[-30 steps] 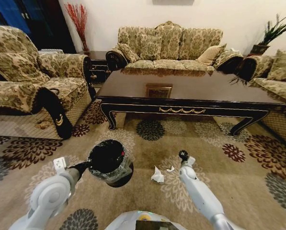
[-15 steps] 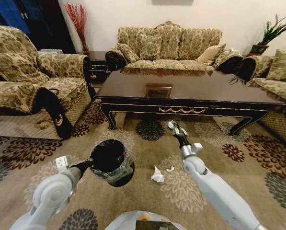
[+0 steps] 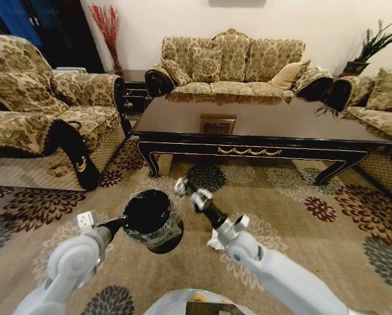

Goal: Move to the front of the table and pick up the trash from the floor, then place it into the trash bin.

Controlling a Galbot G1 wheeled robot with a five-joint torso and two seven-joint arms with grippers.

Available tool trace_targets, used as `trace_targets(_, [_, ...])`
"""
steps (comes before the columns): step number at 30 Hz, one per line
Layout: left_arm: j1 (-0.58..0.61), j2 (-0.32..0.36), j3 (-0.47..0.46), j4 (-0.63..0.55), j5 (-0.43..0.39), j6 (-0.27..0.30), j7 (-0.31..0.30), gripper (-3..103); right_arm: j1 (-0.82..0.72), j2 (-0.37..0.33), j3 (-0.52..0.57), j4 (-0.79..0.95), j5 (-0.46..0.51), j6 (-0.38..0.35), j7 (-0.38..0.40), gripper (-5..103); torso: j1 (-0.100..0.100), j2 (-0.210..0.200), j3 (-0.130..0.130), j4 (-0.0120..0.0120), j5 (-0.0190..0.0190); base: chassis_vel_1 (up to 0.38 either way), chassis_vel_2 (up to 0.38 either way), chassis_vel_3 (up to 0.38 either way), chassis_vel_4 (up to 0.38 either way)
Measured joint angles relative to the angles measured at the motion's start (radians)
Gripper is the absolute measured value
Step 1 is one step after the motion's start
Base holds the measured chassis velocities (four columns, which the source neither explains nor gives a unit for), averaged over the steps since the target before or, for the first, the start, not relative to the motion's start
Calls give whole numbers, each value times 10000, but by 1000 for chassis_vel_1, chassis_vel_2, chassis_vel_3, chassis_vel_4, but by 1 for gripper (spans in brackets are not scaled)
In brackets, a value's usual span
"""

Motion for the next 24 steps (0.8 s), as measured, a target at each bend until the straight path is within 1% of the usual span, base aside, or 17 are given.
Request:
trace_targets(3, [-12,-1,-39,2,-4,-1,3,3,140,1,-361,-20,-71,58,-265,18,0,0,0,1,1,0,0,0,0])
trace_targets(9, [-13,-11,-51,1,-11,0,5,3,193,13,-569,-135,-189,221,-604,18,0,0,0,0,0,0,0,0,0])
trace_targets(11, [-13,-18,-51,-1,-11,-2,6,3,205,24,-629,-231,-408,316,-742,18,0,0,0,0,1,0,0,0,0])
trace_targets(12, [-14,-33,-47,-6,-11,-4,7,3,200,27,-656,-287,-485,366,-812,15,0,0,0,1,0,0,0,0,0])
trace_targets(13, [-13,-43,-43,-10,-10,-5,7,3,191,27,-658,-299,-501,382,-832,19,0,0,0,1,0,0,0,0,0])
trace_targets(14, [-13,-43,-43,-10,-10,-5,7,3,191,27,-658,-299,-501,382,-832,19,0,0,0,1,0,0,0,0,0])
trace_targets(18, [17,-92,-29,-66,-1,-7,9,3,121,-18,-598,-337,-546,397,-942,41,0,0,0,1,1,0,0,0,0])
trace_targets(20, [22,-93,-30,-77,0,-8,9,3,103,-26,-588,-337,-546,397,-948,41,0,0,0,1,1,0,0,0,0])
trace_targets(21, [29,-96,-34,-95,1,-9,9,3,70,-33,-571,-334,-549,393,-957,46,0,0,0,0,0,0,0,0,0])
trace_targets(22, [29,-96,-34,-95,1,-9,9,3,70,-33,-571,-334,-549,393,-957,46,0,0,0,0,0,0,0,0,0])
trace_targets(24, [47,-116,-37,-115,8,-11,9,3,17,-7,-537,-338,-637,387,-959,57,0,0,0,0,1,0,0,0,0])
